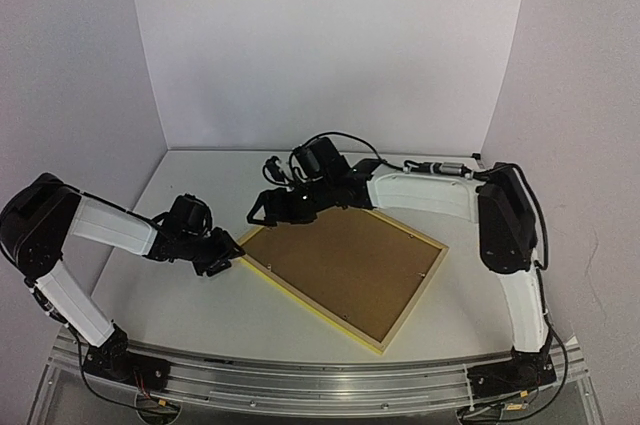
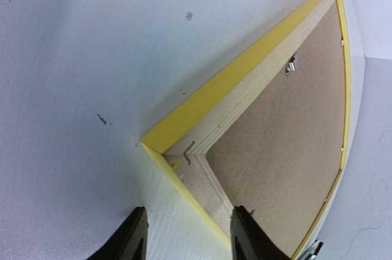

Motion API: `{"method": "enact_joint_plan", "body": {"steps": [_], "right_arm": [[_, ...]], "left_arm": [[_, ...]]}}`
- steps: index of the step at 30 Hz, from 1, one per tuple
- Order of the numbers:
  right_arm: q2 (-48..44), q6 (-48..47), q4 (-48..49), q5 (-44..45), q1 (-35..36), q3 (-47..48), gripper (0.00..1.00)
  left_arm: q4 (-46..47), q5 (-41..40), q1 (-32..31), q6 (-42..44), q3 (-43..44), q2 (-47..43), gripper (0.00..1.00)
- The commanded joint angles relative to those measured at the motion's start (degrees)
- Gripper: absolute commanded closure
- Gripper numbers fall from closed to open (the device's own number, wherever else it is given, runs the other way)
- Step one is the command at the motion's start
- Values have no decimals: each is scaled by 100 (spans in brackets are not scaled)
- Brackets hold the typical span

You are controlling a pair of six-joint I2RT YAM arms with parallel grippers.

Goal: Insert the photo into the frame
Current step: Install the photo frame at the center of the board, then adjust the photo frame at the center of the board.

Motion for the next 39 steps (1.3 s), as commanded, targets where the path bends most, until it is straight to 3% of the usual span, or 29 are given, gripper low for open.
{"method": "enact_joint_plan", "body": {"steps": [1, 3, 5, 10, 15, 20, 28, 34, 39], "right_arm": [[-1594, 437, -80, 1387, -262, -1536, 14], [-2214, 822, -80, 1856, -377, -2436, 14], [-2773, 1367, -88, 2252, -548, -3355, 14], [-3873, 2337, -118, 2560, -770, -4906, 15], [-4281, 2775, -501, 2657, -830, -5546, 21], [-4294, 3170, -1014, 2905, -850, -5799, 23], [-4163, 3513, -1205, 2834, -896, -6048, 24], [-3984, 3623, -1211, 2762, -919, -6160, 28], [-3561, 3596, -1205, 2782, -938, -6089, 46]], "left_arm": [[-1174, -371, 10, 533, 260, -748, 27], [-1422, -407, 8, 836, 528, -925, 11], [-1636, -516, 11, 1180, 851, -932, 1], [-1996, -897, 26, 2056, 1976, -87, 0], [-1949, -742, 38, 3031, 3364, 1360, 1], [-2343, -459, 38, 3841, 4954, 2727, 6], [-2747, -159, 38, 4398, 6288, 4081, 11], [-3028, -236, 38, 4449, 6607, 4544, 31], [-3003, -353, 30, 4367, 6301, 4483, 45]]}}
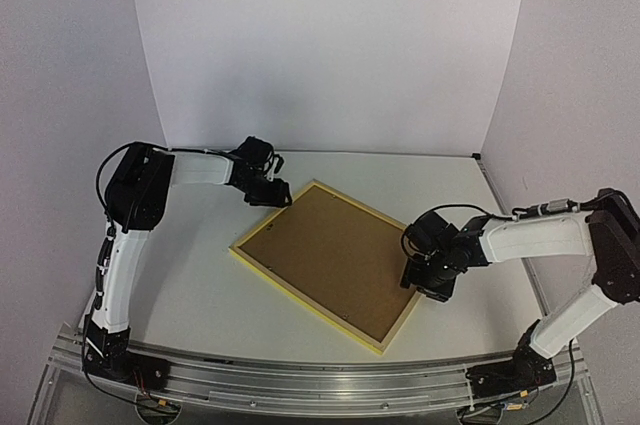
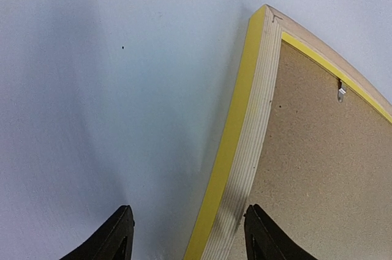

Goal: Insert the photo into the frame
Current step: Adjust the photo frame at the center of the board.

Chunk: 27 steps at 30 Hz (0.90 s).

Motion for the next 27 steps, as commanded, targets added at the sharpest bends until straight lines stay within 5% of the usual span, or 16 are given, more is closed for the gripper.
{"method": "enact_joint_plan", "body": {"steps": [1, 6, 11, 22, 27], "right_arm": [[393, 76, -86, 99, -40, 83, 53], [660, -222, -86, 241, -142, 331, 80], [1056, -1265, -86, 310, -591, 802, 89], [2948, -3635, 12, -165, -1764, 2913, 86], [3666, -3797, 14, -370, -1957, 3760, 72]], "left_arm": [[-445, -181, 10, -4, -323, 140, 49], [-361, -448, 8, -273, -1121, -239, 67], [-164, -761, 12, -710, -2276, -925, 85], [568, -553, -658, -2775, -5359, -3128, 97], [656, -640, -1150, -3629, -5762, -3446, 100]]}}
